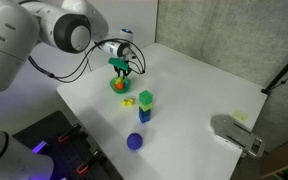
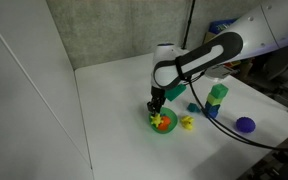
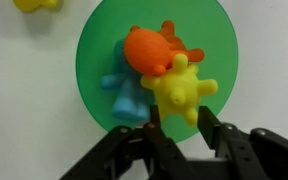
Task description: Place the round yellow toy on top of the stack
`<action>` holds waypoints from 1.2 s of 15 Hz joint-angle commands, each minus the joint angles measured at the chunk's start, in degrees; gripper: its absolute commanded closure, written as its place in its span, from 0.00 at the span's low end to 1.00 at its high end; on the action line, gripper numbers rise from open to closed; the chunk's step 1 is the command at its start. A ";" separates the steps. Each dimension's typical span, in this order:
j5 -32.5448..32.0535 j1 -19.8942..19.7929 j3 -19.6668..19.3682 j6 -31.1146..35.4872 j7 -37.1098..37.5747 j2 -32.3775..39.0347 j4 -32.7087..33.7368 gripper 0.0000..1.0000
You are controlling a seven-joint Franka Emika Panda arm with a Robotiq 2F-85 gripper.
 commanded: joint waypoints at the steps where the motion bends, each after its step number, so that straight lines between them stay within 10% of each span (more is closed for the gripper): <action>1: 0.58 -0.76 0.40 -1.79 -1.96 -0.88 -0.59 0.25; 4: 0.64 -0.83 0.45 -2.38 -2.34 -0.83 -0.82 0.02; 9: 0.77 -0.89 0.45 -3.56 -2.48 -0.61 -0.77 0.00; 12: 0.86 -0.91 0.46 -4.42 -2.39 -0.61 -0.89 0.34; 15: 0.87 -0.92 0.49 -4.59 -2.39 -0.90 -1.29 0.36; 18: 0.87 -0.95 0.50 -4.56 -2.44 -1.01 -1.43 0.69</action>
